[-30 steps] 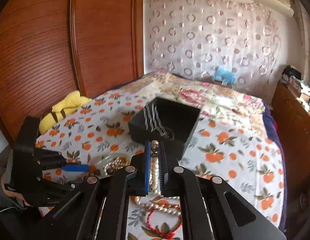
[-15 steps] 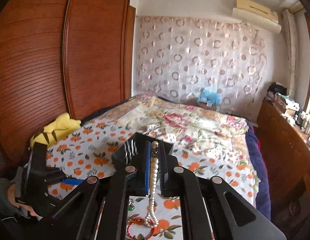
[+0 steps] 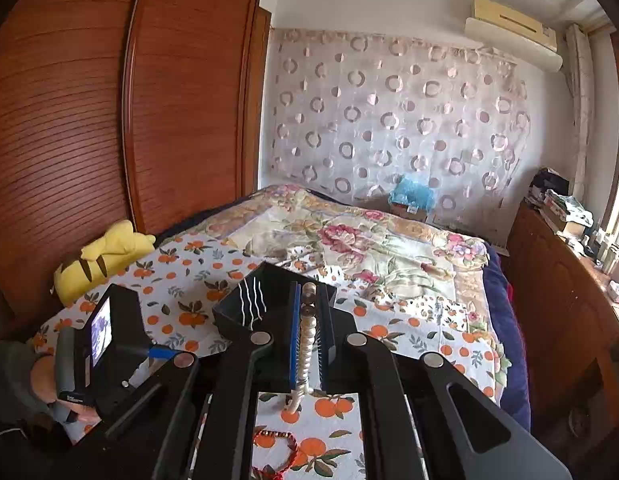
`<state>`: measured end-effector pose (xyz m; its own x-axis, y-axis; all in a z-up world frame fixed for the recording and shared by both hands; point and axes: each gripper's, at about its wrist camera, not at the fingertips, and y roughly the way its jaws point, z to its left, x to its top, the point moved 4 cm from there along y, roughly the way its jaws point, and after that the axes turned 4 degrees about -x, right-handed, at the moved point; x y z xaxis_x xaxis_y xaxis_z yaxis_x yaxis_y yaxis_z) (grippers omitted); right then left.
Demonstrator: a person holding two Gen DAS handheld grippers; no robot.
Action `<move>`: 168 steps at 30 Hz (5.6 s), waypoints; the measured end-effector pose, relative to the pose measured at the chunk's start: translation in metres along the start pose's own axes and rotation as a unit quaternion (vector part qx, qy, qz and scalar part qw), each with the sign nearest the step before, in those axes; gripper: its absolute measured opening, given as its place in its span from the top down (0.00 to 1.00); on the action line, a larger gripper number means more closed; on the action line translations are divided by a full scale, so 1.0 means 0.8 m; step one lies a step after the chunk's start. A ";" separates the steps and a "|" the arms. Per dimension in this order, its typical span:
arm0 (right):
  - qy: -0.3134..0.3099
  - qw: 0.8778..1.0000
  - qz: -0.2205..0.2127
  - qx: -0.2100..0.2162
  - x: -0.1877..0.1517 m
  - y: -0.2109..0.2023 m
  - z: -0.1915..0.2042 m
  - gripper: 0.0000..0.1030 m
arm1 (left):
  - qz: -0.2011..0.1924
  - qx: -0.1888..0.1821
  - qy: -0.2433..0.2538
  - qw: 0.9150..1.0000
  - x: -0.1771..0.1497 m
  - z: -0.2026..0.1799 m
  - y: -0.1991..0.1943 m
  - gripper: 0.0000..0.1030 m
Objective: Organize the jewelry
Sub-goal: 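Lift the pearl necklace with the right tool while the left grasps the brown bead bracelet, then carry both to the black box and open the right tool to drop the pearls, then open the left tool to drop the bead bracelet into the box, then withdraw both open tools from the box toward the jewelry pile, then move the right tool over the pearl necklace beside the jade bangle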
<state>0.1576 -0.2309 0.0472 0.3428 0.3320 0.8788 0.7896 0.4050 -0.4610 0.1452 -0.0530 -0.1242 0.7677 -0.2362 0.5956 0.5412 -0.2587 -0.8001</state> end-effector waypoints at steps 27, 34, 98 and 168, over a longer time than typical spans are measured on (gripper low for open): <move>-0.009 1.000 0.008 0.008 -0.012 0.016 0.023 0.92 | -0.060 -0.022 -0.048 0.997 -0.033 0.028 -0.101 0.88; -0.009 1.000 -0.002 0.007 -0.001 0.011 0.025 0.92 | -0.126 -0.025 -0.037 0.991 0.016 0.017 -0.164 0.88; 0.047 0.994 0.095 0.007 -0.060 0.137 -0.029 0.86 | -0.109 0.032 -0.011 0.994 0.158 0.029 -0.061 0.69; -0.051 0.983 0.142 0.105 -0.142 0.111 0.121 0.97 | -0.068 0.035 -0.064 0.995 -0.066 0.054 -0.090 0.45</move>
<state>0.1395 -0.1498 -0.1055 0.4735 0.5363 0.6987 0.5432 0.4466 -0.7109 0.0806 0.0186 -0.1008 0.7211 -0.0802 0.6882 0.6622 -0.2124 -0.7186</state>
